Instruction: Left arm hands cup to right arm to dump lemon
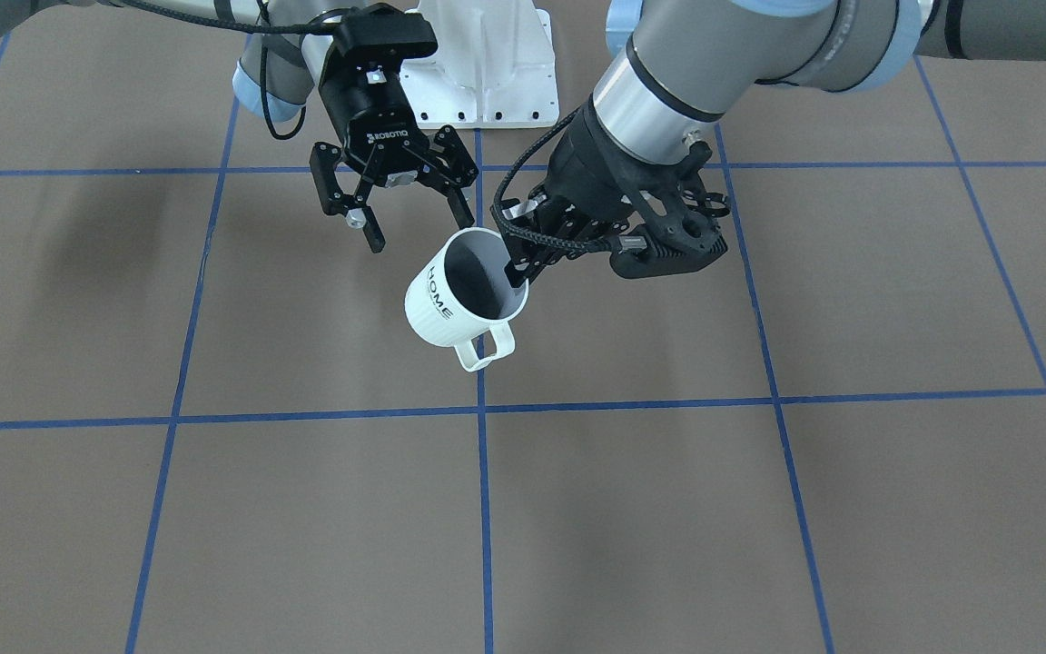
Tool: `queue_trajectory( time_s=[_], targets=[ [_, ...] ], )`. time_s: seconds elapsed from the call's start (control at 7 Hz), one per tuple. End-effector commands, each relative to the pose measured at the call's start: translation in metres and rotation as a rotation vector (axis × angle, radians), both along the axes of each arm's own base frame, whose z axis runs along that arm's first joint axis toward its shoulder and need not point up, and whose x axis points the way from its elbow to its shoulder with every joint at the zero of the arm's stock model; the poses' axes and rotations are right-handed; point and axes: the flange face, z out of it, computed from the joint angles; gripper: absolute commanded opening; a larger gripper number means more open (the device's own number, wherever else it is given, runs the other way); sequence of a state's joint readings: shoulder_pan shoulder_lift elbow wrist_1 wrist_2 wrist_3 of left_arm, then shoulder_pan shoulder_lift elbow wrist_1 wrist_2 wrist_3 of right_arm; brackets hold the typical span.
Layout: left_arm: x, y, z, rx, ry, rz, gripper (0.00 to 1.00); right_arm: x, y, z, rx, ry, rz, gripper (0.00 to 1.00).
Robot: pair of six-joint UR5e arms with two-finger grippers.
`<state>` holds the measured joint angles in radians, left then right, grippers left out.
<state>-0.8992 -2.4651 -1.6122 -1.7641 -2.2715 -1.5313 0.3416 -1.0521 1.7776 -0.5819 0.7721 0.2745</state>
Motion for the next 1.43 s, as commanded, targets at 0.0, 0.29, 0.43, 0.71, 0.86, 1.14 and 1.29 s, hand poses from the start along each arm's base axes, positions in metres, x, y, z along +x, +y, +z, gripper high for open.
queue_trajectory(
  time_s=[0.0,0.29,0.43,0.71,0.86,1.14,1.29],
  targets=[
    [-0.011,-0.011,0.014,0.002,-0.019,-0.018,0.00,0.007,-0.001,0.006,-0.013,-0.012,0.011,0.99],
    [-0.028,-0.024,0.044,0.022,-0.056,-0.026,0.00,0.014,-0.021,0.010,-0.089,-0.067,0.020,1.00],
    [-0.039,-0.030,0.069,0.033,-0.082,-0.027,0.00,0.025,-0.049,0.016,-0.154,-0.065,-0.009,1.00],
    [-0.054,-0.035,0.111,0.043,-0.125,-0.023,0.00,0.058,-0.104,0.027,-0.273,-0.004,-0.038,1.00],
    [-0.064,-0.031,0.136,0.064,-0.148,-0.011,0.00,0.077,-0.128,0.033,-0.358,-0.014,-0.066,1.00],
    [-0.099,-0.019,0.210,0.132,-0.222,0.029,0.00,0.125,-0.172,0.053,-0.541,0.039,-0.166,1.00],
    [-0.111,-0.001,0.251,0.179,-0.262,0.076,0.00,0.147,-0.187,0.065,-0.638,0.060,-0.219,1.00]
  ],
)
